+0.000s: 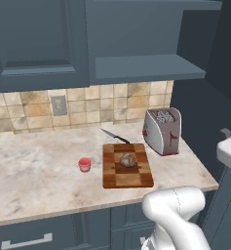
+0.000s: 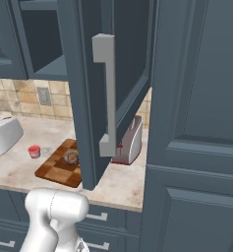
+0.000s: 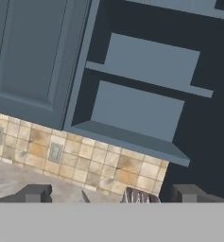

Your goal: Pick the bread, place it on the cutting board, pick the jam, place it on the counter, and close the cabinet.

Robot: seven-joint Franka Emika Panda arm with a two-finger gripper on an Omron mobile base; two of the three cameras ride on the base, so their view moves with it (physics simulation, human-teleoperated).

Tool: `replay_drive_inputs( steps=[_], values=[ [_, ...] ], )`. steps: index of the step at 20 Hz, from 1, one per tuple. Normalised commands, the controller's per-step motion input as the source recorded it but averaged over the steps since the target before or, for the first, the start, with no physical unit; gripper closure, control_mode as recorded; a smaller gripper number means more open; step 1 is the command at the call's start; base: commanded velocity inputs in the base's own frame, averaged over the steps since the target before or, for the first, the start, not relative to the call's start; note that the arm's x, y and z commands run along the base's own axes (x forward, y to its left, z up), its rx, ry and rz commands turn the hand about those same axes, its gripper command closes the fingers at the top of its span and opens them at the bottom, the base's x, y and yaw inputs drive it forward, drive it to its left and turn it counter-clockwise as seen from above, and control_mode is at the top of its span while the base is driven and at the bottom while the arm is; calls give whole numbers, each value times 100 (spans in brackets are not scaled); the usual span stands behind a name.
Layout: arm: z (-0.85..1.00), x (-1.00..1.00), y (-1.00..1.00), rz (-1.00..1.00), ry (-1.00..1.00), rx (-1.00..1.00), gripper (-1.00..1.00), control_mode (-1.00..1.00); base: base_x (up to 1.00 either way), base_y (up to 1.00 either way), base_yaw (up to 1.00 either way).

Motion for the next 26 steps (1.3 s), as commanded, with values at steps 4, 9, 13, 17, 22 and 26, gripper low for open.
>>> replay_drive_inputs(
  steps=[4,9,13,17,22,26],
  values=[
    [0,-20,0,0,-5,0,-100,-100,0,0,0],
    [0,-11,-6,0,-3,0,-100,-100,0,0,0],
    [0,-11,-13,0,0,0,-100,-100,0,0,0],
    [0,-20,-13,0,-1,0,-100,-100,0,0,0],
    [0,-28,-5,0,-2,0,-100,-100,0,0,0],
    [0,-19,-6,0,-3,0,-100,-100,0,0,0]
  ],
)
